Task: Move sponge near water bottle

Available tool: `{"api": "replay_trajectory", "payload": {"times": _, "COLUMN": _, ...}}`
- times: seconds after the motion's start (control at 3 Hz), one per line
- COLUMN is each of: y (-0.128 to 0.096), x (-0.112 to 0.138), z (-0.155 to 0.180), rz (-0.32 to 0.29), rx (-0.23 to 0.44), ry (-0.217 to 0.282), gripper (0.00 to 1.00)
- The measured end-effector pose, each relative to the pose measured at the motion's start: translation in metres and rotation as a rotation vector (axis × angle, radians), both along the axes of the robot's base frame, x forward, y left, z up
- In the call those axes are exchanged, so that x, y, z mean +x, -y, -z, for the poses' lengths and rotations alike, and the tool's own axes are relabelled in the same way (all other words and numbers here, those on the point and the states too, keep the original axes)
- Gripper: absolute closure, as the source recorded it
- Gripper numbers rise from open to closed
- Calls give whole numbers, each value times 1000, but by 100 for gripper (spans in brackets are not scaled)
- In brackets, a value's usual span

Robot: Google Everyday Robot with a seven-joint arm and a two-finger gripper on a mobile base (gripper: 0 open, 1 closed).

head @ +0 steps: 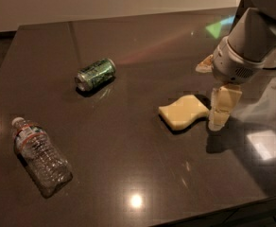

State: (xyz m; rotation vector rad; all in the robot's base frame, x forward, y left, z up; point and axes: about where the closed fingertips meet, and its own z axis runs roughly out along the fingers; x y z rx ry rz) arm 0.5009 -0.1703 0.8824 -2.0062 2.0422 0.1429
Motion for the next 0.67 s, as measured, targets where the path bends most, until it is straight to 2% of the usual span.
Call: {"api": "replay_trajectory", "payload": {"times": 0.67, "y": -17, "x": 9, "z": 33, "rz": -47, "rx": 5, "ry": -59, "gripper": 0}}
